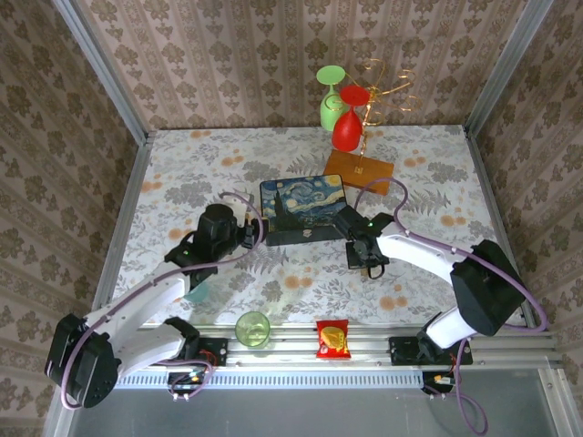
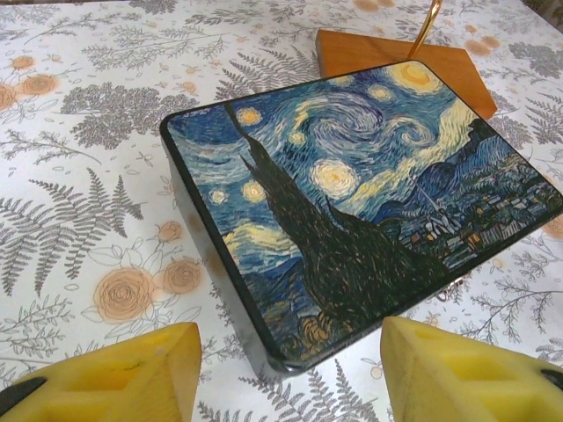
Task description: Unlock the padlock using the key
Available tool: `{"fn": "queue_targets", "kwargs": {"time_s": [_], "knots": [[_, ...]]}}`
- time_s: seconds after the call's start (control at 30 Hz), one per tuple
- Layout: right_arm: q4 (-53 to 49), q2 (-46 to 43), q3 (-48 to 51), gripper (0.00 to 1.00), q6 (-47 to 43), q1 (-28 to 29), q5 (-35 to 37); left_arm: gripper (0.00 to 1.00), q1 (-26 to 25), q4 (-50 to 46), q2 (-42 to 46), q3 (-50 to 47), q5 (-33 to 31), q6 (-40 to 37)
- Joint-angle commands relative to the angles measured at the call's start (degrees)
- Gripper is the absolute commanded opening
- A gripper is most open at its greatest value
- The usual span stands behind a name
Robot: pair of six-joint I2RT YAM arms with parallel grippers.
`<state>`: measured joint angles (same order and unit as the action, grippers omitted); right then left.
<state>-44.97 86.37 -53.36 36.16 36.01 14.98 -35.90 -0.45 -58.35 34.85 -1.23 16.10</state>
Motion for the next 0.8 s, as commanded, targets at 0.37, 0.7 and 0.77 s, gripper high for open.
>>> {"fn": "queue_targets", "kwargs": {"time_s": [0.37, 0.7, 0.77], "knots": [[-5.69, -1.07, 1.52, 0.0, 0.86, -2.53, 5.63, 0.57, 0.39, -0.92, 4.38, -4.18, 1.7, 2.9], [3.66, 4.13, 3.01, 0.0, 2.68, -0.94, 0.87, 0.57, 0.57, -2.67, 8.32, -6.8, 0.54, 3.66], [5.56, 4.75, 3.43, 0.0, 3.23, -0.79, -0.48, 0.57, 0.57, -2.38, 8.26, -7.07, 0.79, 3.97]]}}
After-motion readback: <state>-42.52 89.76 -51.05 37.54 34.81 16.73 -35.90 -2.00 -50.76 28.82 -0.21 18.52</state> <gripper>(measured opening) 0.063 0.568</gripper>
